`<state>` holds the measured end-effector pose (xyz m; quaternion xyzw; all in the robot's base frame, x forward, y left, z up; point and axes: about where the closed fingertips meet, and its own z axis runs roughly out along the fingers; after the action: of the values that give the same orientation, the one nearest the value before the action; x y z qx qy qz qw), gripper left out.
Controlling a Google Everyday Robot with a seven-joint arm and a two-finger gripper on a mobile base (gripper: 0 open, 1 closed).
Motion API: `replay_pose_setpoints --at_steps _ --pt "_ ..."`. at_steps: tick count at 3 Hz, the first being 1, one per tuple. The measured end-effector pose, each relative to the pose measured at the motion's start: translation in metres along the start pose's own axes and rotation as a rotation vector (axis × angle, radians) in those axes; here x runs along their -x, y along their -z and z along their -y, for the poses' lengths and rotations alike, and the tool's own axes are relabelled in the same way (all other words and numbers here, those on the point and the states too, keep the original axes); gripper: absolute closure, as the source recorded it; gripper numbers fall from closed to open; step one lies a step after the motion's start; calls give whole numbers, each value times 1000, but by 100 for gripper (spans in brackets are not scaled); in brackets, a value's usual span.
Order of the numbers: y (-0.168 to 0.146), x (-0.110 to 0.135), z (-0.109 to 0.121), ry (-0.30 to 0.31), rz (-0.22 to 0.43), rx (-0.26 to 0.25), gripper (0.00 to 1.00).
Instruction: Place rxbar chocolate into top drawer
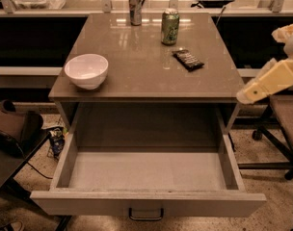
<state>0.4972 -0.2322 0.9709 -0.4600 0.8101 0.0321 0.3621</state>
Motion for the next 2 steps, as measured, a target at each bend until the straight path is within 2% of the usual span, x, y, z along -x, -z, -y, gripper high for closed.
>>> replay_pose_setpoints --at_steps 1,2 --pt "-17 19 26 -91 163 -68 0" --pt "-29 38 50 -151 262 -161 0"
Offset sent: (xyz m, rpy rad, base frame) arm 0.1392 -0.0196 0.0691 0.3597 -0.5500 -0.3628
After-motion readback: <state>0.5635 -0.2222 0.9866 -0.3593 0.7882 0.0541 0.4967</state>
